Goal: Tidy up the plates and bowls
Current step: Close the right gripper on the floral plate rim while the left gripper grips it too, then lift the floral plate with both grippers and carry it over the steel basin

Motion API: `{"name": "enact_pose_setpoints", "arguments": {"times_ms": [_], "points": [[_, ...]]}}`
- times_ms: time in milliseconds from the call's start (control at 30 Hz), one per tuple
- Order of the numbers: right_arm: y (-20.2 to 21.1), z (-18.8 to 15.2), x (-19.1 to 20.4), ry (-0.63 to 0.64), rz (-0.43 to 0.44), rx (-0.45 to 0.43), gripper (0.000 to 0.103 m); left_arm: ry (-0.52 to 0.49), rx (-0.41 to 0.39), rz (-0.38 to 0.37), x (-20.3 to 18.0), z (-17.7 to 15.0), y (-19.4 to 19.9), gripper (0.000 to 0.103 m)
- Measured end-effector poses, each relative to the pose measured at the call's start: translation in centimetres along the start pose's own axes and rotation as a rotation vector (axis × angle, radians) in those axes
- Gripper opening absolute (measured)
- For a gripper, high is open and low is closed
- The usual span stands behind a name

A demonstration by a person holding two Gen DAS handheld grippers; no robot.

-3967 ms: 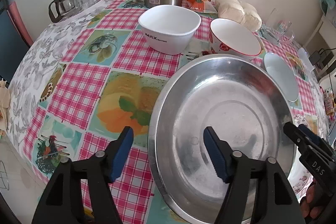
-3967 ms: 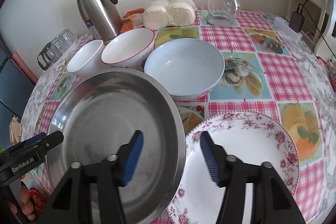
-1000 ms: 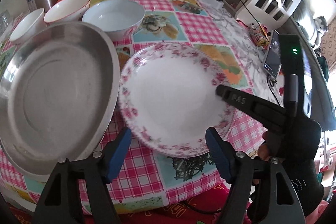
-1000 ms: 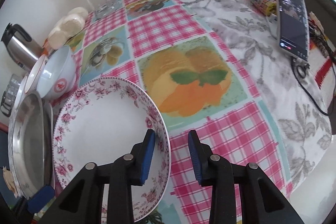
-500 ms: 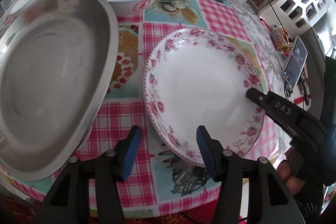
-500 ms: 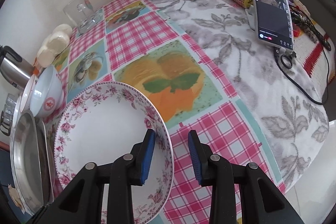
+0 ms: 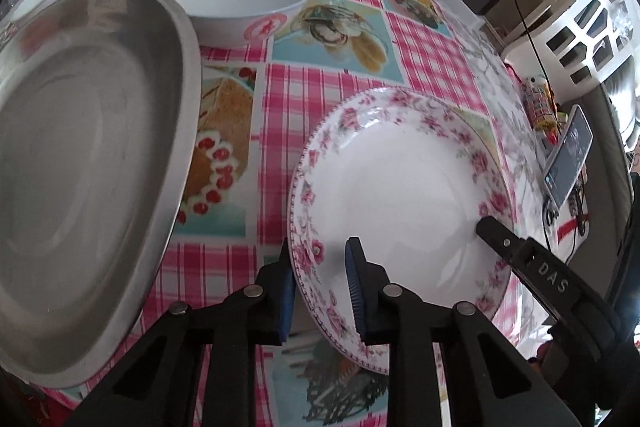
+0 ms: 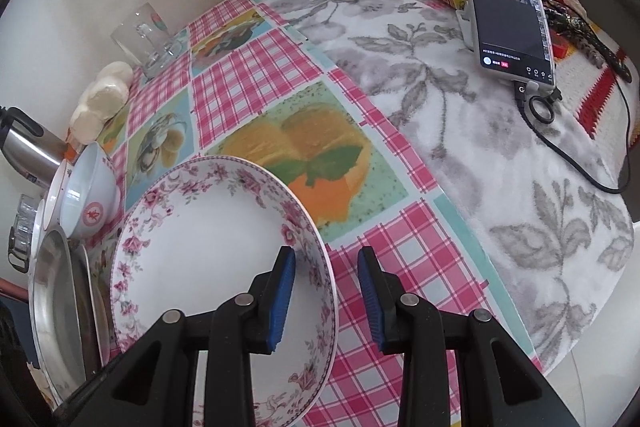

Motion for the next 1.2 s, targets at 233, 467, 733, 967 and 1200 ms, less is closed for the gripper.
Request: {"name": "enact_pose_setpoints", "arguments": {"times_ms": [233,467,733,967,1200], "points": [[-0.2,0.5,-0.1,-0.030,0.061,-0.014,0.026,-0.004,-0.029,-0.003,-0.1,0.9,-0.2,0.022],[-0.4,0.6,0.0,-0.053,0.105,-0.023,0.021,-0.025,-0.041,-0.017,0.0,1.4,-0.3,0.022],[-0.2,0.6,-0.4,-0.090,0.143,-0.031,0.016,-0.044,-0.042,-0.026,-0.3,1.7,-0.5,0.022],[1.3,1.2,-0.3,-0.095,0.148,-0.084,0.014,-0.049,-0.055,-0.079,-0.8,2.0,0.5,0.022],[2.6,1.6,-0.3,-0.079,0.141,-0.128,0.014,-0.088,-0.098,-0.098,-1.5,2.6,1.9,0.022]]}}
Point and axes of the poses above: each gripper's, at about its wrist camera, not at the fingertips, and y roughly against the way its jaws point, x to its left, z to its top, the point moved 8 cm from there along -y, roughly the way its jaws point, and after that the axes turned 1 degree about -z, right-handed, at the moved point
